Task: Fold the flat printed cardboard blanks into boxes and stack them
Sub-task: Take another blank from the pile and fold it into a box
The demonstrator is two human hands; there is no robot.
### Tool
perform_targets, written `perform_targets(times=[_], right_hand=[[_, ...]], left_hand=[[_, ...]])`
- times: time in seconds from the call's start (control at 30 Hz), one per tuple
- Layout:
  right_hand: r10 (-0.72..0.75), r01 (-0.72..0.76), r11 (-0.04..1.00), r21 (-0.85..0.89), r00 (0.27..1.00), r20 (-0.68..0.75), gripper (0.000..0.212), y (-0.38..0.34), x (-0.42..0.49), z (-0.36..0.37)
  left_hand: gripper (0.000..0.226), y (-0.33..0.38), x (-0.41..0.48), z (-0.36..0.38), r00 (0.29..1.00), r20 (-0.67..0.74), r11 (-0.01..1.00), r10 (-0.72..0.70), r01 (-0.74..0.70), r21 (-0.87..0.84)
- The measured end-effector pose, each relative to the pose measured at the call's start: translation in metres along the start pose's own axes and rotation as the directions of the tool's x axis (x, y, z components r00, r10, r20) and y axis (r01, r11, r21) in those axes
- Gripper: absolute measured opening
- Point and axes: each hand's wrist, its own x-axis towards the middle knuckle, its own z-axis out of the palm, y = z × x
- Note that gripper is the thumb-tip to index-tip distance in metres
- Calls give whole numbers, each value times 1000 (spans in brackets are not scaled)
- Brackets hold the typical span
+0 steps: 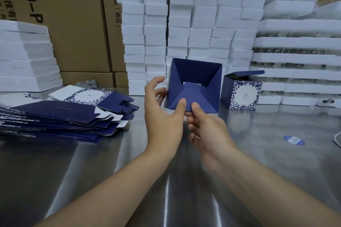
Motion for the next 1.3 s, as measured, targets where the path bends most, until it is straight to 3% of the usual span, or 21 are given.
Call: perform_targets(times=[0.13, 0.23, 0.3, 0.37, 0.5, 0.63, 0.77, 1.0, 1.17, 1.3], right_hand=[[-52, 51, 998, -24, 996, -74, 33, -6, 3, -3], [-102, 98, 994, -51, 992, -80, 36, -9, 3, -6], [-135, 129, 987, -90, 989, -54, 38, -8, 3, -5], [-156, 150, 978, -146, 987, -28, 38, -5, 3, -3], [-148, 151, 969, -196, 989, 29, 40, -3, 2, 0], [-108, 119, 957, -263, 992, 59, 40, -6, -1, -2], [-90, 85, 974, -209, 996, -11, 34, -11, 2, -7], [-179, 168, 958, -232, 984, -25, 35, -10, 6, -9], [-228, 204, 955, -214, 969, -95, 34, -16, 10, -12], [-207, 180, 954, -239, 974, -93, 31, -17, 10, -14]], left_hand=[[80, 0, -1, 2, 981, 8, 981, -192, 192, 6], [57, 4, -1, 5, 887, 138, 896, -440, 445, 1], [39, 4, -4, 9, 836, 222, 856, -502, 516, -6], [44, 4, -6, 11, 831, 249, 853, -497, 521, -37], [60, 5, -4, 11, 852, 169, 859, -496, 510, -47], [49, 4, -2, 8, 841, 136, 844, -524, 534, -46], [41, 2, 4, 3, 829, 102, 824, -550, 559, -96], [38, 3, 9, 1, 819, 94, 814, -566, 573, -90], [24, 2, 16, -4, 836, 28, 834, -548, 548, -58], [25, 3, 18, -5, 838, 27, 838, -544, 545, -25]])
